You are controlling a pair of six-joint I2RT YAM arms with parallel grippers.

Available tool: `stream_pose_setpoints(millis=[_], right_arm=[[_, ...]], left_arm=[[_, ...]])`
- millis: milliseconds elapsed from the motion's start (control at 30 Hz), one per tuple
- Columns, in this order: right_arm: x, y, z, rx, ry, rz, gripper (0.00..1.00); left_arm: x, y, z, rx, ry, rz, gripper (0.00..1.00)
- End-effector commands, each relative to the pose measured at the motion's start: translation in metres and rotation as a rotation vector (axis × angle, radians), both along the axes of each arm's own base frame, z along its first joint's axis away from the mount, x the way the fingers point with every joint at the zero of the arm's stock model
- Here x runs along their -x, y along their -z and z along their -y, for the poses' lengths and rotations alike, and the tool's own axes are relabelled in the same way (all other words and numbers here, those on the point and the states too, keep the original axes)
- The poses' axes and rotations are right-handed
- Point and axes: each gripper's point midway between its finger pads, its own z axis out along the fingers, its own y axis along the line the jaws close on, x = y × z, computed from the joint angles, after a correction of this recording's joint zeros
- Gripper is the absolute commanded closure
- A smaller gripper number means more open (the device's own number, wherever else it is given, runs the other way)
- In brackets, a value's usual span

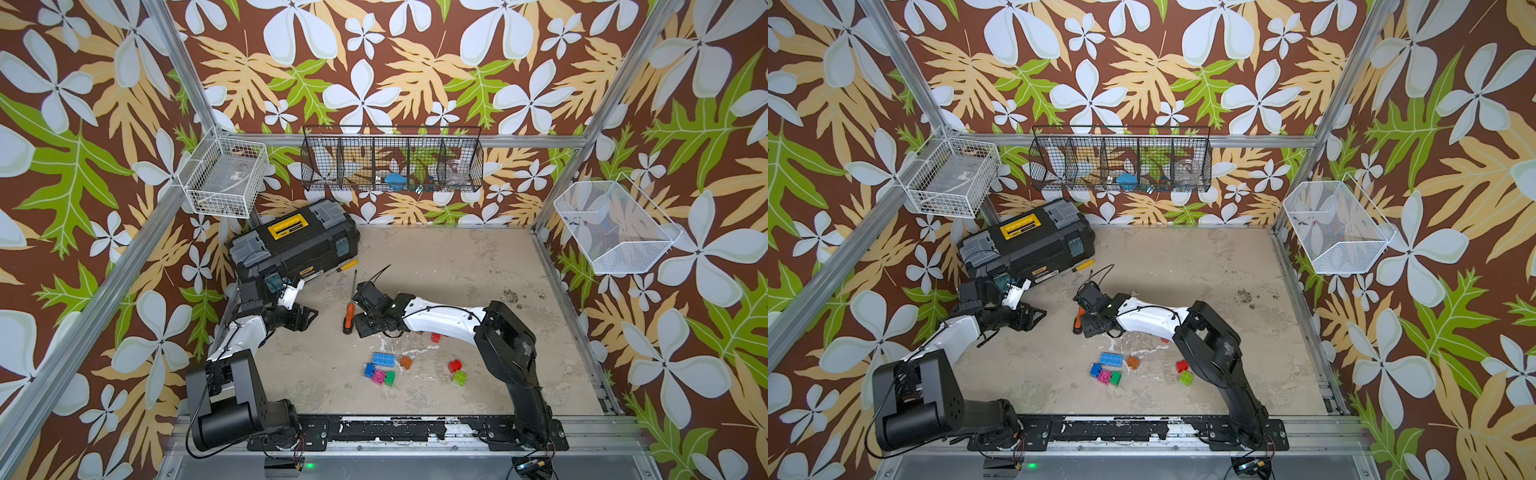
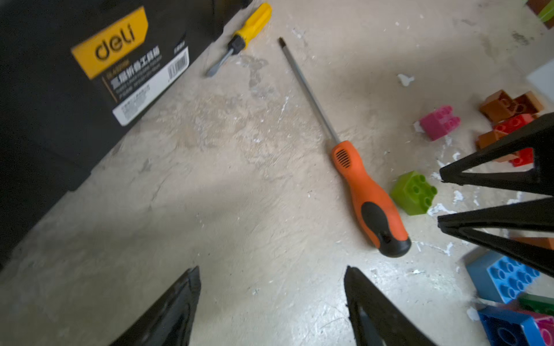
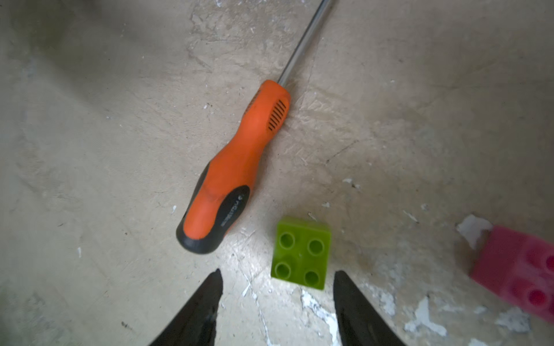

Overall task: Assemble the letter h with lego
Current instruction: Pick up the lego brick from the center of the board, then assemble the lego brick with the lego brick.

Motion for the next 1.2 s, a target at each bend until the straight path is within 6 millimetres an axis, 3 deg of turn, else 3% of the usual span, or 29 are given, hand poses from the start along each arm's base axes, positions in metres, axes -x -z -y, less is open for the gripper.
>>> stream_pose_setpoints(millis=[0, 133, 167, 367, 567, 667, 867, 1000, 1167], right_arm=[[-0.007, 0.013, 0.02, 0.133, 0.007, 0.037, 0.4], [-0.009, 0.023, 0.021, 0.157, 0.002, 0.039, 0.43], [-0.008, 0.025, 0.019, 0.155, -0.002, 0.034, 0.46], [-0.011, 0.023, 0.014, 0.133, 0.004, 0.037, 0.62], [-0.013, 0.0, 0.018, 0.124, 0.014, 0.052, 0.65], [-0.015, -0.009, 0.033, 0.122, 0.059, 0.027, 0.65], [-0.026, -0.015, 0.082, 0.076, 0.243, -0.027, 0.64], [-0.03, -0.005, 0.094, 0.032, 0.301, -0.068, 0.64], [-0.034, 0.0, 0.091, 0.028, 0.299, -0.078, 0.64]], left_arm=[[-0.008, 0.0, -0.016, -0.049, -0.091, 0.039, 0.18], [-0.011, -0.005, -0.022, -0.059, -0.134, 0.07, 0.08], [-0.011, -0.005, -0.024, -0.062, -0.142, 0.069, 0.01], [-0.011, -0.005, -0.025, -0.063, -0.152, 0.068, 0.0], [-0.01, -0.004, -0.022, -0.057, -0.135, 0.067, 0.0], [-0.009, -0.004, -0.021, -0.055, -0.128, 0.066, 0.0], [-0.009, -0.004, -0.02, -0.052, -0.12, 0.064, 0.0], [-0.009, -0.004, -0.019, -0.05, -0.114, 0.062, 0.0], [-0.008, -0.004, -0.017, -0.047, -0.107, 0.06, 0.0]])
